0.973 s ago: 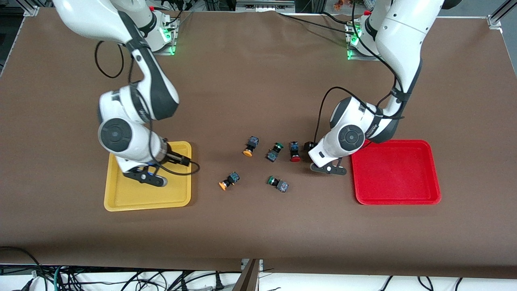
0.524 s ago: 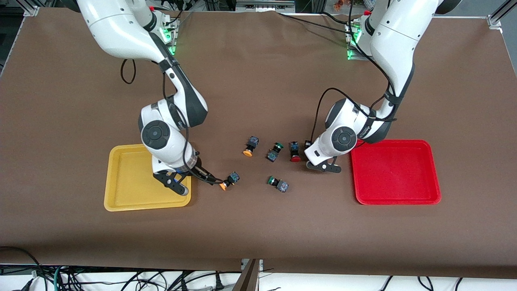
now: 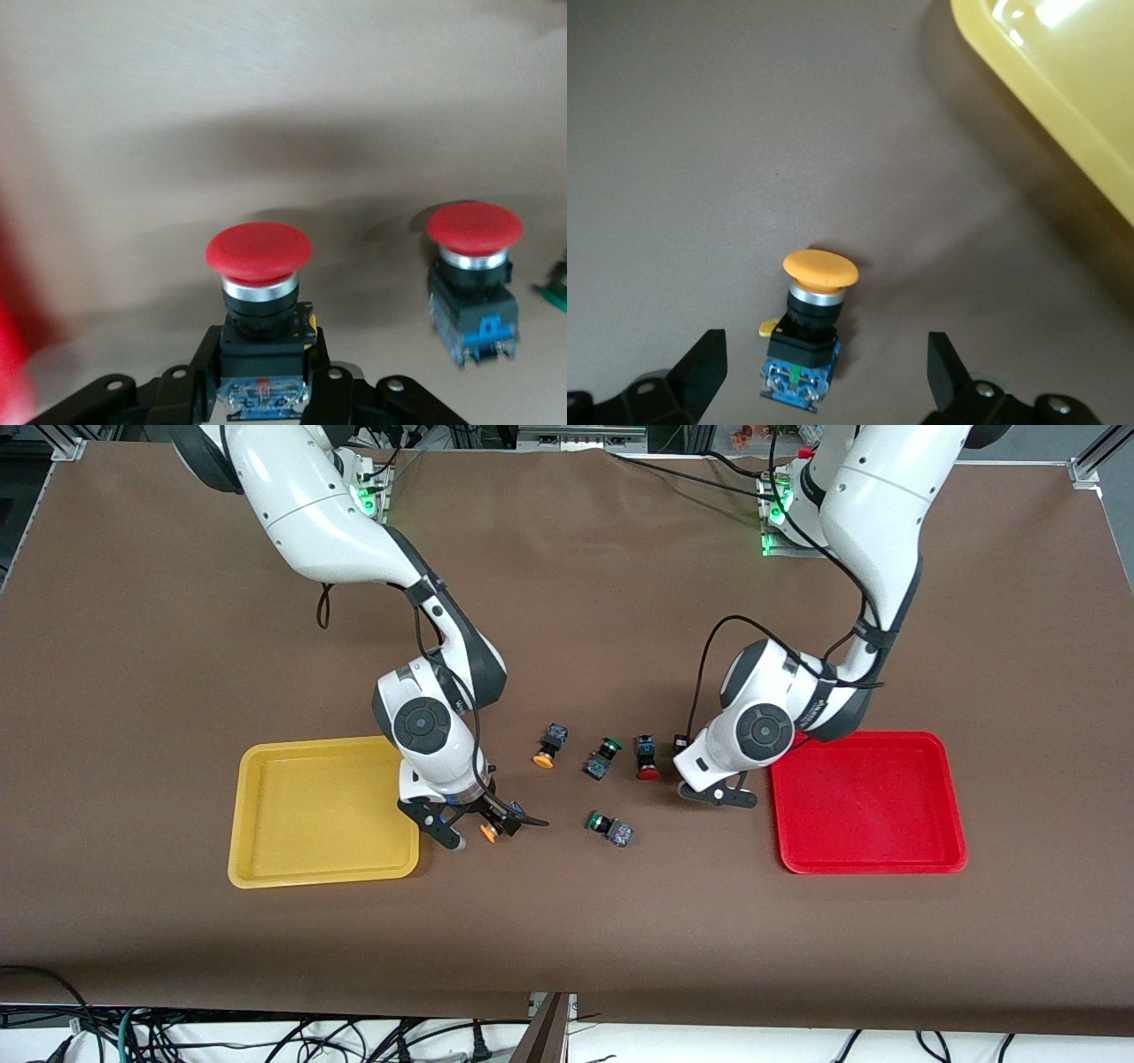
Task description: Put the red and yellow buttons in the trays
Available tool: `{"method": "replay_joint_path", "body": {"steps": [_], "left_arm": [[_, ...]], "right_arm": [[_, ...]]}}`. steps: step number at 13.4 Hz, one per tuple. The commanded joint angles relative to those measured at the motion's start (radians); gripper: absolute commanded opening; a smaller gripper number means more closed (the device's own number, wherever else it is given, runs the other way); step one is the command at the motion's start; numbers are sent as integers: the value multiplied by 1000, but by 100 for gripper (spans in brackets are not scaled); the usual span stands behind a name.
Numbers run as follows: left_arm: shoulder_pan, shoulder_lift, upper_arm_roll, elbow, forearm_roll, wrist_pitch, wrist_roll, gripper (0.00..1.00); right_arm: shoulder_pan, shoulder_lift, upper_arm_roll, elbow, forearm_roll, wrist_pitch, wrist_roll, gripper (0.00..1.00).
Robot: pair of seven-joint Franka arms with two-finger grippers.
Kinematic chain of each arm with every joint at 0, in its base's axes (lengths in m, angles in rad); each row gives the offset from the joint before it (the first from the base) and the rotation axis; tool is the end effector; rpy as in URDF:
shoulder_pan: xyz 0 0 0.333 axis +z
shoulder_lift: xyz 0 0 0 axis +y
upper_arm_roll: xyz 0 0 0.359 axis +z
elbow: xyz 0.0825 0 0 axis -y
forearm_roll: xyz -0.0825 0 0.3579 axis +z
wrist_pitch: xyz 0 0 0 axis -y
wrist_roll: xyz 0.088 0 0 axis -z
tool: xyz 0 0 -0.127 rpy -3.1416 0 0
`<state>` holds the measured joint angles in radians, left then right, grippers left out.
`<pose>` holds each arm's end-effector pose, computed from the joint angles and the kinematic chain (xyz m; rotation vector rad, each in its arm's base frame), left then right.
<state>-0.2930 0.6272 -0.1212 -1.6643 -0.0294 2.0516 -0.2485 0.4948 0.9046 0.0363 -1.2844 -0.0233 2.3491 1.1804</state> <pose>0.6040 -0.2571 0.2594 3.0936 -0.2084 -0.3971 0.6768 0.3874 0.2387 -2.8527 0.9619 -0.1481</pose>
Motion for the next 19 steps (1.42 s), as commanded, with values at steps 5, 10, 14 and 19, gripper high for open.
{"method": "replay_joint_path", "body": {"steps": [5, 10, 14, 19], "left_arm": [[199, -55, 14, 100, 117, -209, 367, 15], [285, 41, 15, 97, 117, -55, 590, 16], [305, 103, 14, 90, 106, -25, 712, 26], [314, 89, 12, 95, 105, -37, 710, 100]], "right_arm": [[31, 106, -12, 138, -20, -1, 42, 100], [44, 129, -12, 140, -55, 22, 39, 38], [31, 105, -13, 140, -58, -26, -16, 0], [-123, -61, -19, 134, -37, -413, -509, 0]]}}
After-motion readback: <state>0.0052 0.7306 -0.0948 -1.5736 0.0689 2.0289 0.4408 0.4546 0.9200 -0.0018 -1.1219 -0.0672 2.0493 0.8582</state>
